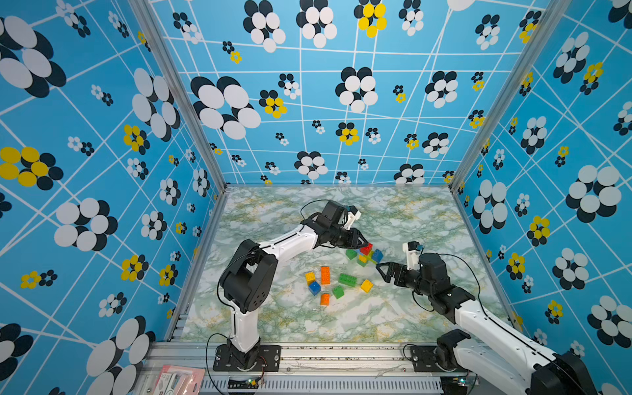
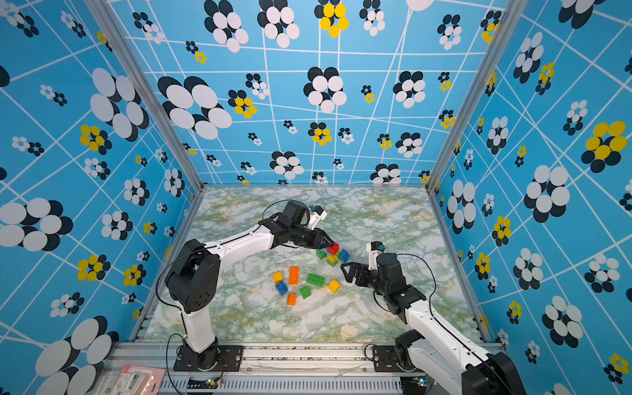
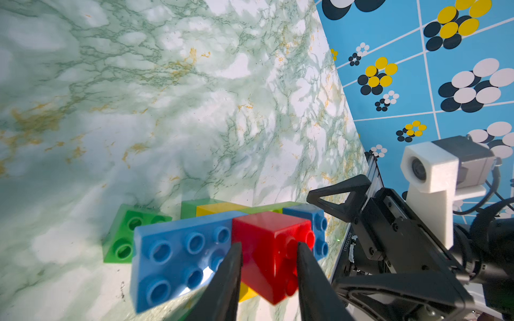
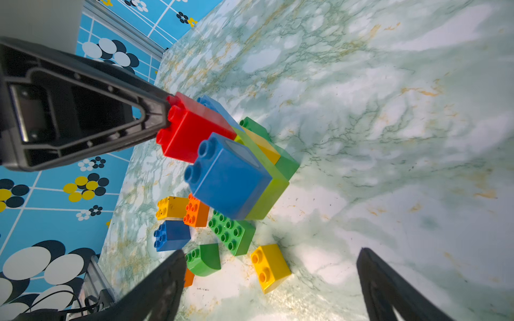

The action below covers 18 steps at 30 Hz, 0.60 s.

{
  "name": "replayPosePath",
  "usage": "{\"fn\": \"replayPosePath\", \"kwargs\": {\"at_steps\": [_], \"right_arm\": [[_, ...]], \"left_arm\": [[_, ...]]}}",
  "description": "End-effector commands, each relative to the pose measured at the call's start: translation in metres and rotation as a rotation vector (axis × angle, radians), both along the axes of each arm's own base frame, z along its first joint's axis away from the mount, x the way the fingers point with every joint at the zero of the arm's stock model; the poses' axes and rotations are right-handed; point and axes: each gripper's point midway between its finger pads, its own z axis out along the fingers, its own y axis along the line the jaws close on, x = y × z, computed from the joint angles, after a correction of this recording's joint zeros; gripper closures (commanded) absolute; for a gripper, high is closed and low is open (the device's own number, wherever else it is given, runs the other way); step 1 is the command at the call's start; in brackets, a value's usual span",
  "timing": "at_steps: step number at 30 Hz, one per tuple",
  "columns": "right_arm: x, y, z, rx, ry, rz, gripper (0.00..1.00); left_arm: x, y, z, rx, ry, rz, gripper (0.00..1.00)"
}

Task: Assemble a fork with lego
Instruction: Adjust the lego brick at the center of the board.

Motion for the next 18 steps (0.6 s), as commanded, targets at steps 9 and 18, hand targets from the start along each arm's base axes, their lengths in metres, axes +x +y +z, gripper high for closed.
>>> {"fn": "replayPosePath", "kwargs": {"at_steps": [9, 18], "right_arm": [[0.004, 0.006, -0.002, -0.013, 0.008, 0.043, 0.04], [0.008, 0.008, -0.008, -0.025, 0.034, 0.047, 0.05]], "left_arm": [[0.006, -0.001, 0.001, 0.002, 0.009, 0.004, 0.60], [0.008, -0.004, 0.009, -0.016, -0.001, 0.003, 0.51]]}}
